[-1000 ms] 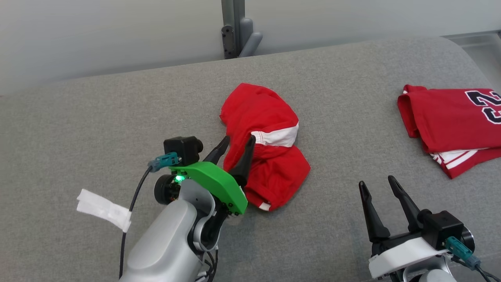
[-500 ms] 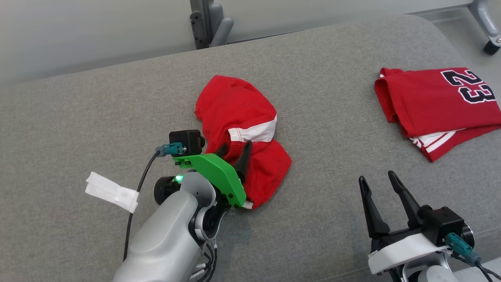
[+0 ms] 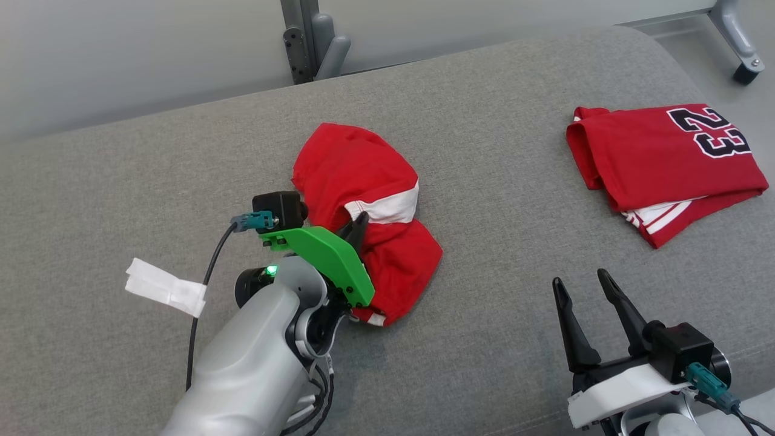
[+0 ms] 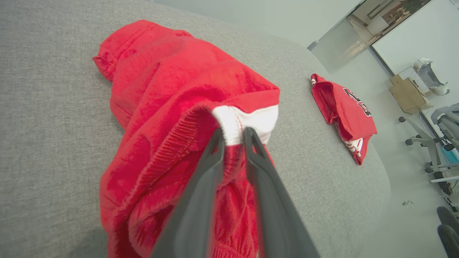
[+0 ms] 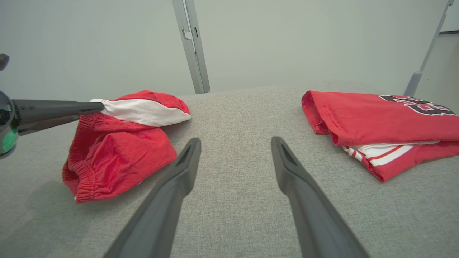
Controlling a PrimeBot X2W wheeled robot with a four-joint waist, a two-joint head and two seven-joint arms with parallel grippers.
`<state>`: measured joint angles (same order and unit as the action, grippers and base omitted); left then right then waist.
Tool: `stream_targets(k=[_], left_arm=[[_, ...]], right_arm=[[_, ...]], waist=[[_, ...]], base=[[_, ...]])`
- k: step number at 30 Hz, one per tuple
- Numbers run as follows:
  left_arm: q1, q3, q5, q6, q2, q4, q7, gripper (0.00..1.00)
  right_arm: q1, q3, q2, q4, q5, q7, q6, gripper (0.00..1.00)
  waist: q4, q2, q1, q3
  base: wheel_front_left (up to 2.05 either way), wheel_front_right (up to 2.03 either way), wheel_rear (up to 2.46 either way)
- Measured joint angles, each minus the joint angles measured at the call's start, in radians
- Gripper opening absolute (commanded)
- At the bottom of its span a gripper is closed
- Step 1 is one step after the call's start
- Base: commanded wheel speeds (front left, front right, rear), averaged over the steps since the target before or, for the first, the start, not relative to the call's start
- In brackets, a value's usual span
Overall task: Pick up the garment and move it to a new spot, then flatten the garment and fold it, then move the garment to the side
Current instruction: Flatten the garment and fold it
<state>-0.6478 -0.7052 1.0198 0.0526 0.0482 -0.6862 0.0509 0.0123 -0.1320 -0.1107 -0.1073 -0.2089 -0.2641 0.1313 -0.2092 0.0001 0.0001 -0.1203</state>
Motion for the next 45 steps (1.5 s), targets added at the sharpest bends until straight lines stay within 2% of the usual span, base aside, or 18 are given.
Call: stream_targets(k=[4, 8, 13, 21, 29, 32, 36, 41, 45], left_arm=[[-0.010, 0.000, 0.057, -0.027, 0.000, -0.007, -0.018, 0.00], [-0.047, 0.013, 0.069, -0.061, 0.000, -0.012, -0.044, 0.00], [-0.102, 0.035, 0.112, -0.102, 0.002, -0.007, -0.008, 0.00], [-0.275, 0.065, 0.160, -0.115, 0.012, 0.044, 0.105, 0.00], [-0.386, 0.054, 0.220, -0.124, 0.001, 0.122, 0.133, 0.00], [-0.359, 0.027, 0.229, -0.112, 0.000, 0.127, 0.133, 0.00], [-0.227, -0.015, 0.229, -0.089, 0.005, 0.090, 0.138, 0.00], [-0.059, -0.024, 0.242, -0.073, 0.063, 0.015, 0.126, 0.00], [0.015, -0.007, 0.257, -0.075, 0.100, -0.007, 0.091, 0.00]], right_arm=[[0.000, -0.001, 0.000, 0.000, 0.000, 0.000, 0.000, 1.00], [0.003, -0.002, 0.000, -0.006, -0.001, 0.000, 0.000, 1.00], [0.017, -0.004, 0.007, -0.013, -0.003, 0.000, 0.000, 1.00], [0.024, -0.010, 0.026, -0.017, -0.006, 0.000, 0.000, 1.00], [0.045, 0.003, 0.031, -0.018, -0.009, 0.000, 0.000, 1.00], [0.045, 0.011, 0.032, -0.017, -0.009, 0.000, 0.000, 1.00], [0.046, 0.018, 0.032, -0.017, -0.011, 0.000, 0.000, 1.00], [0.044, 0.002, 0.036, -0.018, -0.011, 0.000, 0.000, 1.00], [0.043, 0.002, 0.035, -0.019, -0.017, 0.000, 0.000, 1.00]], waist=[[-0.011, 0.0000, 0.0000, 0.004], [-0.015, 0.0000, 0.0000, 0.018], [-0.025, 0.0000, 0.0000, 0.055], [-0.065, 0.0000, 0.0000, 0.119], [-0.106, 0.0000, 0.0000, 0.150], [-0.102, 0.0000, -0.0001, 0.146], [-0.083, 0.0000, 0.0000, 0.135], [-0.056, 0.0000, 0.0000, 0.121], [-0.041, 0.0000, 0.0000, 0.112]], base=[[0.00, 0.00, 0.00], [0.00, 0.00, 0.00], [0.00, 0.00, 0.00], [0.00, 0.00, 0.00], [0.00, 0.00, 0.00], [0.00, 0.00, 0.00], [0.00, 0.00, 0.00], [0.00, 0.00, 0.00], [0.00, 0.00, 0.00]])
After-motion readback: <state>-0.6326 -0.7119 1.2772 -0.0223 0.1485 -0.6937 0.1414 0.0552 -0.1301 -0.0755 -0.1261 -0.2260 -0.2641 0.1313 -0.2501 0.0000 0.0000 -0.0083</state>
